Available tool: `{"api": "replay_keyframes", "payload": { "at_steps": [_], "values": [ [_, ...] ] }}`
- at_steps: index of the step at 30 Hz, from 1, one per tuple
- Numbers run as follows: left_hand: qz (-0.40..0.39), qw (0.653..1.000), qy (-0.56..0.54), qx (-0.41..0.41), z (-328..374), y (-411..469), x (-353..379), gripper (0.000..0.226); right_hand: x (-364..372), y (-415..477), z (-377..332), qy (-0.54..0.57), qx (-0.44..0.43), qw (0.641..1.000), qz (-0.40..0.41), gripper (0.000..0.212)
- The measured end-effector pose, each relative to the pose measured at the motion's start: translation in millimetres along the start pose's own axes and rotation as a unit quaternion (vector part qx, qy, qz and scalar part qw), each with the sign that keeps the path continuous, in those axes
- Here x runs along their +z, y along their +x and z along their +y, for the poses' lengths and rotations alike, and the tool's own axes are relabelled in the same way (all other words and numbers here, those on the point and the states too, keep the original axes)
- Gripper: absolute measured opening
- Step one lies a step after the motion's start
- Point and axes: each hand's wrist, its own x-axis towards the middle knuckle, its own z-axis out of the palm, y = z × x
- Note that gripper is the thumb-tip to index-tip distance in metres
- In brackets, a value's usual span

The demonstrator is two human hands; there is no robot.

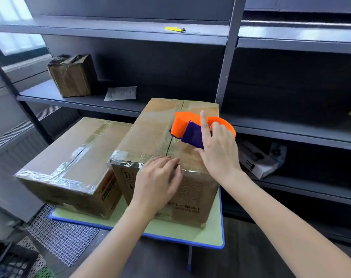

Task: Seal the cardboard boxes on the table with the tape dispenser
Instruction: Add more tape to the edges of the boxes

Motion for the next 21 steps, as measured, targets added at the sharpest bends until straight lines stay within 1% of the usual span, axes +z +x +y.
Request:
{"api": "replay_keyframes", "payload": {
  "at_steps": [3,8,12,15,17,19,21],
  "values": [
    [-0.003,1.000,0.019,-0.019,-34,-2,-18,0.034,8,8,-18,-0.022,-0.023,0.999,-0.018,0.100],
    [-0.037,0.999,0.034,0.011,-65,-9,-20,0.041,15,13,-38,-0.091,-0.030,0.995,-0.042,0.093],
    [-0.037,0.999,0.025,0.021,-68,-12,-15,0.039,18,11,-37,-0.081,-0.043,0.994,-0.059,0.088],
    [-0.033,0.998,0.024,0.038,-67,-6,-17,0.037,18,9,-39,-0.063,-0.023,0.995,-0.078,0.083],
    [-0.035,0.998,0.021,0.051,-68,-7,-14,0.037,14,7,-43,-0.061,-0.011,0.996,-0.059,0.083],
    [-0.040,0.998,0.003,0.055,-72,-11,-11,0.038,12,2,-54,-0.037,-0.046,0.998,-0.035,0.070],
    [-0.044,0.998,-0.036,0.042,-76,-11,-13,0.037,15,-3,-68,0.018,-0.118,0.993,-0.025,0.054]
  ]
}}
